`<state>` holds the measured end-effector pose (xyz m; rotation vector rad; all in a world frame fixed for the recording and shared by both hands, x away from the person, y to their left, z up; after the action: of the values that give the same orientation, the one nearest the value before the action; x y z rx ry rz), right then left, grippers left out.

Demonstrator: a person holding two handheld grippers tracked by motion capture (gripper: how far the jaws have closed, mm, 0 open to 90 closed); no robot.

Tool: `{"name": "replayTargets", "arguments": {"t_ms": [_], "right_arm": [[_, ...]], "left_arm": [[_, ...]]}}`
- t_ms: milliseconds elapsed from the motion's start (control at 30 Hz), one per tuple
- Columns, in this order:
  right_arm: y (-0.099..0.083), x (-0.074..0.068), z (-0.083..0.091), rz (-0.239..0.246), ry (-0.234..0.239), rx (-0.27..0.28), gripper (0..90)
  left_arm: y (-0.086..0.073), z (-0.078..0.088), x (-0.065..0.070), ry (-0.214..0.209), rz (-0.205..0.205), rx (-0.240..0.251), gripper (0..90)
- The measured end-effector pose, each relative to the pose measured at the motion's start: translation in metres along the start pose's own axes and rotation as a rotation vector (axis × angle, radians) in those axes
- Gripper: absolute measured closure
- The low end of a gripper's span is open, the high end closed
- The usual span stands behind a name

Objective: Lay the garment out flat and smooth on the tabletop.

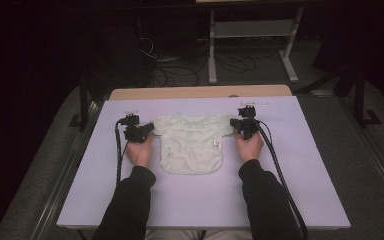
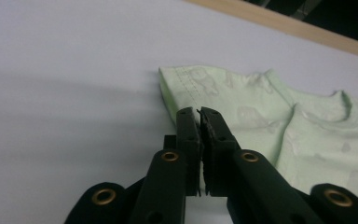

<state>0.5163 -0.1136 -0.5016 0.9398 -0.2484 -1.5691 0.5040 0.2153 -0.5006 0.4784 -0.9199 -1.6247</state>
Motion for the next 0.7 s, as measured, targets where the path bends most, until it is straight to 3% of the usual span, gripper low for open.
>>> {"name": "replayTargets", "arguments": {"t_ms": [67,133,200,367,600,700], "right_arm": [[-0.002,0.001,-0.002,0.012,-0.01,-0.011,86.5],[-0.003,0.001,-0.002,0.028,-0.015,-0.009,84.4],[-0.002,0.0,-0.002,0.037,-0.006,-0.008,77.8],[0.006,-0.003,0.007,0.087,0.03,0.018,52.5],[0.019,-0.004,0.027,0.136,0.125,0.007,22.7],[0.022,-0.003,0.037,0.17,0.143,0.0,12.9]], "left_arm": [[-0.003,-0.001,-0.002,-0.009,0.005,-0.004,79.1],[-0.004,0.0,-0.006,0.01,0.006,-0.005,71.9],[-0.002,0.003,-0.008,-0.009,0.003,0.004,63.1],[0.009,0.018,-0.011,-0.038,-0.049,0.066,39.8],[0.023,0.038,-0.013,-0.077,-0.112,0.119,23.7],[0.026,0.043,-0.011,-0.097,-0.154,0.112,17.5]]}}
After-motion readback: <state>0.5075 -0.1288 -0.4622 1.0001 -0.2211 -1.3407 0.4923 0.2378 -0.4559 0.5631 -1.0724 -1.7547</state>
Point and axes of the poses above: each handheld gripper's, and its own axes: z roughly backward along the jaws, y roughly out of its top, x roughly to its right, the point moved 8 cm from there along -z, roughly forward along the jaws, and after that the axes turned 12 degrees about -z, right-handed, at the moved point
